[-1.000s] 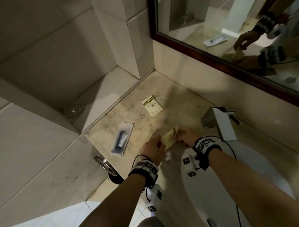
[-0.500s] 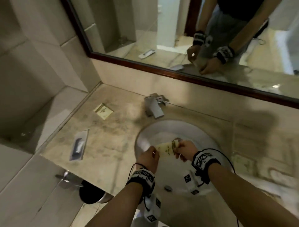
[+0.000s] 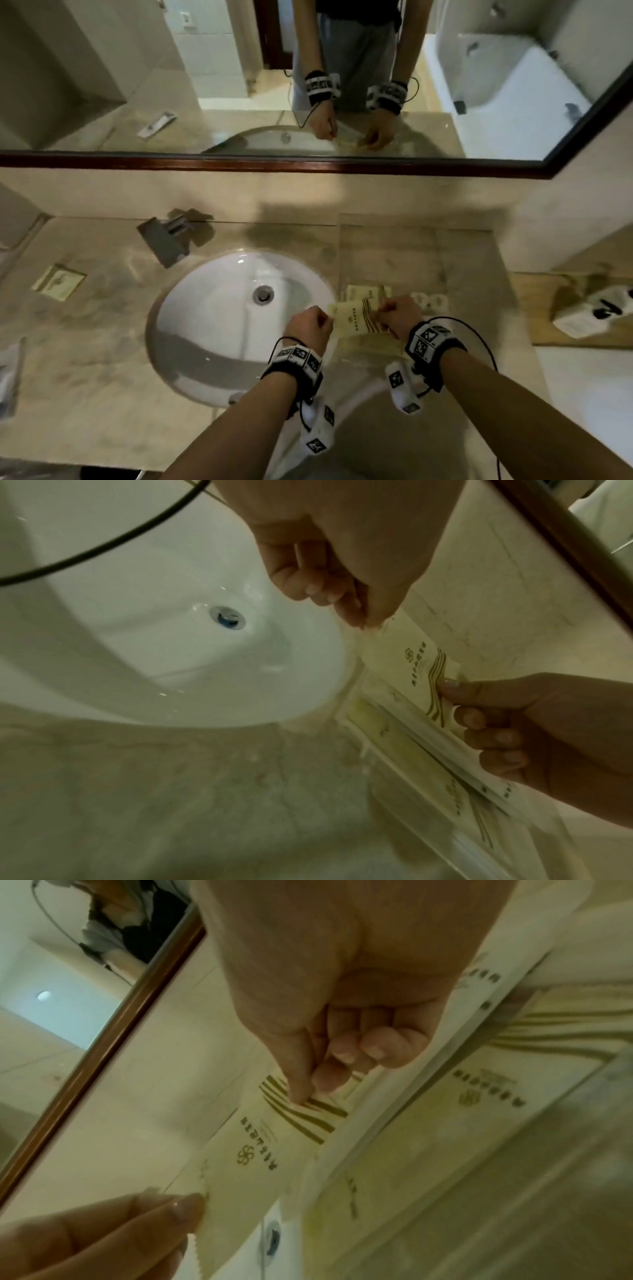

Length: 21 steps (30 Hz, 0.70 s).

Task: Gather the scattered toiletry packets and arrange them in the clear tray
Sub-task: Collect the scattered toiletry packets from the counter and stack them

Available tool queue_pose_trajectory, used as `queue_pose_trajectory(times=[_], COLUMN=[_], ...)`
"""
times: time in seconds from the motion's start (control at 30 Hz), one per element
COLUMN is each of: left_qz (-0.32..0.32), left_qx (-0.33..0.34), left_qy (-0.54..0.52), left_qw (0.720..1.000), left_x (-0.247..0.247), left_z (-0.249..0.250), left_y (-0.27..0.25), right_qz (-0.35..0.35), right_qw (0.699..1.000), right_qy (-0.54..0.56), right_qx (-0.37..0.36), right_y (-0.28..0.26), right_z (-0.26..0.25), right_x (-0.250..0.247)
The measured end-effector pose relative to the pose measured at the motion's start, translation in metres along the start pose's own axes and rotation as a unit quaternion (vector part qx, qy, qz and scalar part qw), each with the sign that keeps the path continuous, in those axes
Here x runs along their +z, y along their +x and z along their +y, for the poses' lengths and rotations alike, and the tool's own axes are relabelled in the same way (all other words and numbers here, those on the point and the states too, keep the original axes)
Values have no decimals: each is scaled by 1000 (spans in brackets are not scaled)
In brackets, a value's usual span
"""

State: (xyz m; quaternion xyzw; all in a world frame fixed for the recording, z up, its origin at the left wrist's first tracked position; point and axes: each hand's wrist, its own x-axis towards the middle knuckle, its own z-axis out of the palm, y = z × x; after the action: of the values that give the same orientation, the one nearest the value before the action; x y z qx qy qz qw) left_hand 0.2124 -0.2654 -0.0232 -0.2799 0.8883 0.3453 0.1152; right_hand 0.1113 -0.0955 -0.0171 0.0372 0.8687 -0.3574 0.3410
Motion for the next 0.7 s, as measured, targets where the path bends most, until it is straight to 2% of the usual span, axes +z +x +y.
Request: queue_pose_trajectory(times=[0.17, 0.33, 0.7], left_qz=[-11, -18, 28], left_qx=[-8, -27, -74], left_qy=[36, 74, 84], left_qw=[999, 997, 993], left_x=[18, 26, 33], left_z=[43, 63, 72], left_y=[22, 46, 61], right_qz=[27, 19, 30], right_qw=[999, 998, 991], right_qy=[11, 28, 106], right_qx=[27, 45, 72], right_y=[18, 38, 47], right_z=[11, 14, 13], right_x=[-33, -48, -38])
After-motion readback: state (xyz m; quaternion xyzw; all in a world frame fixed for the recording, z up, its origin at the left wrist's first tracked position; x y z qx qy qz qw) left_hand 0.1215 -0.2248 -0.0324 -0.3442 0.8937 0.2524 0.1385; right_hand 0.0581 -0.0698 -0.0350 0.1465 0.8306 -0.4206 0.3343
